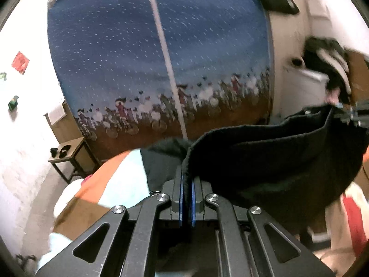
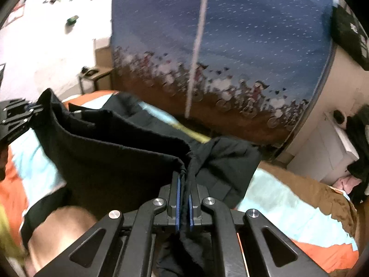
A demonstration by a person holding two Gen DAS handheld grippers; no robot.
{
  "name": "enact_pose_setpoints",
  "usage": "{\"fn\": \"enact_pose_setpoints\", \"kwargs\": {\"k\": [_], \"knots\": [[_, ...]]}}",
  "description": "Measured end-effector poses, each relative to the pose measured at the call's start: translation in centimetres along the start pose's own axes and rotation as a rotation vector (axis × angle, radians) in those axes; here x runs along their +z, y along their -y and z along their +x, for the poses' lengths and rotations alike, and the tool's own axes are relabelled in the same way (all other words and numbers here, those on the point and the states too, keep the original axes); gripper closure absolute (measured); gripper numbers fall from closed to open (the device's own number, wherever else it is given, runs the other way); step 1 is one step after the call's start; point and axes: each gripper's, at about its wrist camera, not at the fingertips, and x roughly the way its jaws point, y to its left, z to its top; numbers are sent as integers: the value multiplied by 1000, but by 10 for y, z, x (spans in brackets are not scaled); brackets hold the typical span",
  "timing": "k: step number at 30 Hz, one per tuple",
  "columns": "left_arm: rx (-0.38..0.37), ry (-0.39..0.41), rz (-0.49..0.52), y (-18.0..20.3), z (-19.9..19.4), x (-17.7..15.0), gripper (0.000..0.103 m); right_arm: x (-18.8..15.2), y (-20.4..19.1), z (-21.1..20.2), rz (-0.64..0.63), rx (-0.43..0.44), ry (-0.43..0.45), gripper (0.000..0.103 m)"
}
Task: Fold large clothes
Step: 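Carry the held hem over onto the collar with both tools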
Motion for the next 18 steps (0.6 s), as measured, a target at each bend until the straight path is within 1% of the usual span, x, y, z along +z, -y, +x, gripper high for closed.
{"fn": "enact_pose_setpoints", "kwargs": {"k": [2,3,6,7,9,12,18], "knots": [[7,16,-33,-4,22,6,100,3,10,22,45,-22,34,97],[11,8,-53,-6,38,9,100,5,14,30,62,-28,42,97],[9,-1,-103,-12,62,18,100,7,23,57,83,-52,55,97],[10,-1,-106,-13,69,21,100,7,25,67,89,-57,56,97],[19,3,-78,-12,84,25,100,9,31,81,104,-64,52,97],[31,-1,-52,-7,101,23,100,7,39,103,129,-69,38,97],[30,-54,-89,-9,139,14,99,1,43,135,123,-83,13,97]]}}
